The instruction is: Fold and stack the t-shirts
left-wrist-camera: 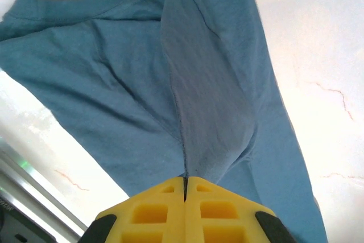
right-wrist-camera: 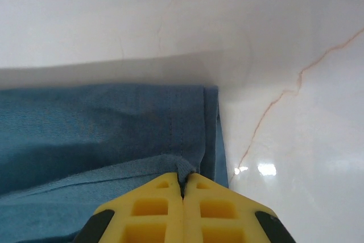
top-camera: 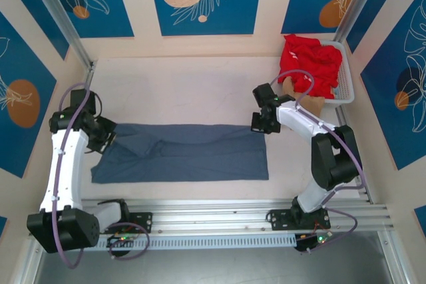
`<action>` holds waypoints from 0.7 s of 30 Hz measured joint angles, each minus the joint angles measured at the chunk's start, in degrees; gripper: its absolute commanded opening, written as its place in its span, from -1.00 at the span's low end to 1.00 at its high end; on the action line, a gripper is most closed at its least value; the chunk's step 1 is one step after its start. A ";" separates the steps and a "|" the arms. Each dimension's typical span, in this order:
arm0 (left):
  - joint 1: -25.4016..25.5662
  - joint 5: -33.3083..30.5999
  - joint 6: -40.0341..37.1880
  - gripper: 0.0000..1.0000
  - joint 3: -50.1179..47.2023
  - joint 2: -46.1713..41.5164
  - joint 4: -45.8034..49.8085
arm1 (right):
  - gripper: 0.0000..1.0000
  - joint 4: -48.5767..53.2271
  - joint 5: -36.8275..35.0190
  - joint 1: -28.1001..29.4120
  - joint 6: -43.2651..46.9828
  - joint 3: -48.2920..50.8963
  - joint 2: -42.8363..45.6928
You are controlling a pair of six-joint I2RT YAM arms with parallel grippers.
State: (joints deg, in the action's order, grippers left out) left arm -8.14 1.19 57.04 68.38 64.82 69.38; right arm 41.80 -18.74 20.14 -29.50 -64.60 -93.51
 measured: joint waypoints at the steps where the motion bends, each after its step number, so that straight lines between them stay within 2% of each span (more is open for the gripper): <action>1: 0.00 -0.24 -0.02 -1.00 -0.02 -0.31 0.55 | -1.00 0.22 -0.22 0.22 -0.09 0.44 0.35; 12: -0.11 -3.26 -0.26 -1.00 -0.94 -4.79 5.55 | -1.00 2.38 -2.49 1.01 -0.92 3.80 2.97; 21: -0.11 -4.35 -0.24 -1.00 -8.09 -8.24 6.64 | -1.00 2.78 -2.47 1.40 -1.79 6.29 2.97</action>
State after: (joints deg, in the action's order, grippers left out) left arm -8.25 -3.16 56.80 60.29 56.58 76.03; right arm 44.58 -21.21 21.54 -31.29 -58.30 -90.54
